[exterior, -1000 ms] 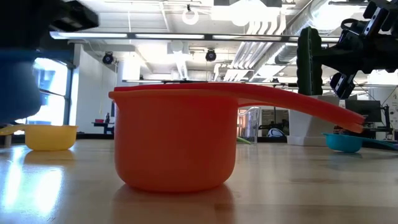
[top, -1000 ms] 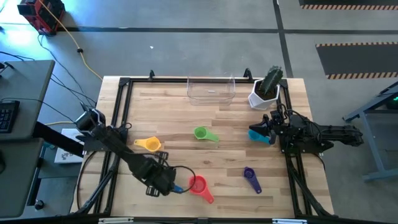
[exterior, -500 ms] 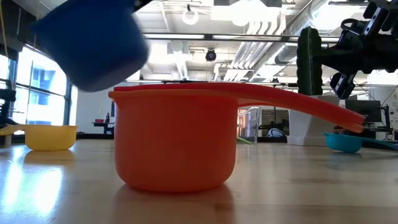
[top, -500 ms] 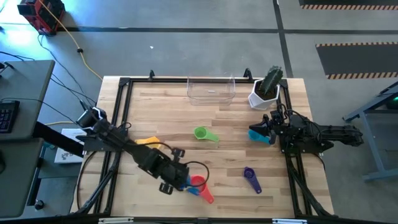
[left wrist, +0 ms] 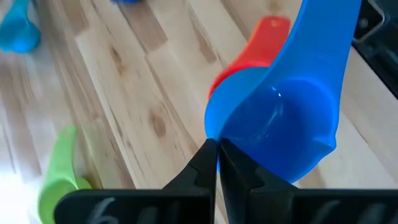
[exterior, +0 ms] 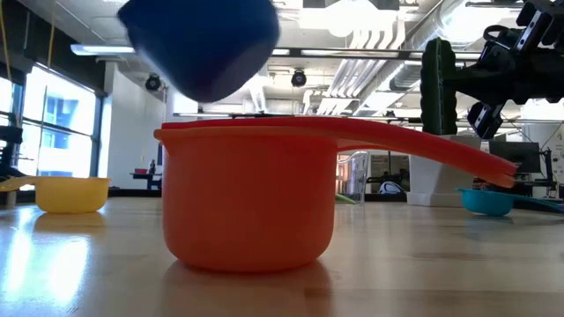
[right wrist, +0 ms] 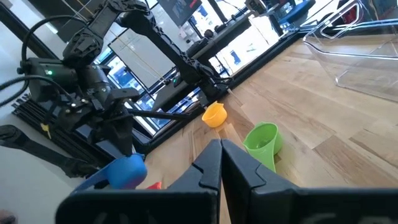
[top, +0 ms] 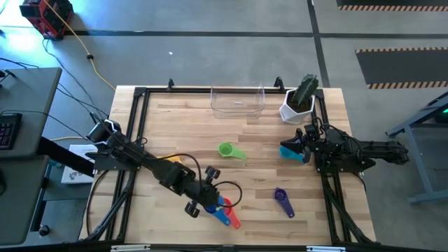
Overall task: Nest measuring cups in basket
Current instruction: Stack the blue measuring cup on top of the red measuring cup
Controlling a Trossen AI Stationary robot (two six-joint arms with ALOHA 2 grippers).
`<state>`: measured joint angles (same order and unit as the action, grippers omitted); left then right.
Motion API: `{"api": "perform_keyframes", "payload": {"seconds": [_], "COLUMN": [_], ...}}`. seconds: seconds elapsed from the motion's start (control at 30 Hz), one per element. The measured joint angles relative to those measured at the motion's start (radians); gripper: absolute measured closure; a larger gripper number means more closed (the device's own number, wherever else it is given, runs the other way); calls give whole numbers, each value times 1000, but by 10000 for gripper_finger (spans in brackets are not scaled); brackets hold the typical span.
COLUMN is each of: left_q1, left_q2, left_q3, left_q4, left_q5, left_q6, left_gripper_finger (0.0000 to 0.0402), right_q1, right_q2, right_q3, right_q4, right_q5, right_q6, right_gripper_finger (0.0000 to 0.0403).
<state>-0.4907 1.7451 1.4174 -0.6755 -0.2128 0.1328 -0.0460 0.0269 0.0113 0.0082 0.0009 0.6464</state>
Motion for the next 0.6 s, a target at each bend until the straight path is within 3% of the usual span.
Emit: {"api": "perform_keyframes", "payload": {"seconds": [0.6], "left_q1": [34], "left_q2": [104], "left_q3": [1], "left_q4": [72], "left_q5": [79], "left_q6": [89], "left_gripper_finger": [401], "right_q1": [0], "right_q2": [15], "right_q3": [0], "right_q4": [-1], "right_q5": [-4], "right_q6": [3], "right_gripper_finger": [402]}}
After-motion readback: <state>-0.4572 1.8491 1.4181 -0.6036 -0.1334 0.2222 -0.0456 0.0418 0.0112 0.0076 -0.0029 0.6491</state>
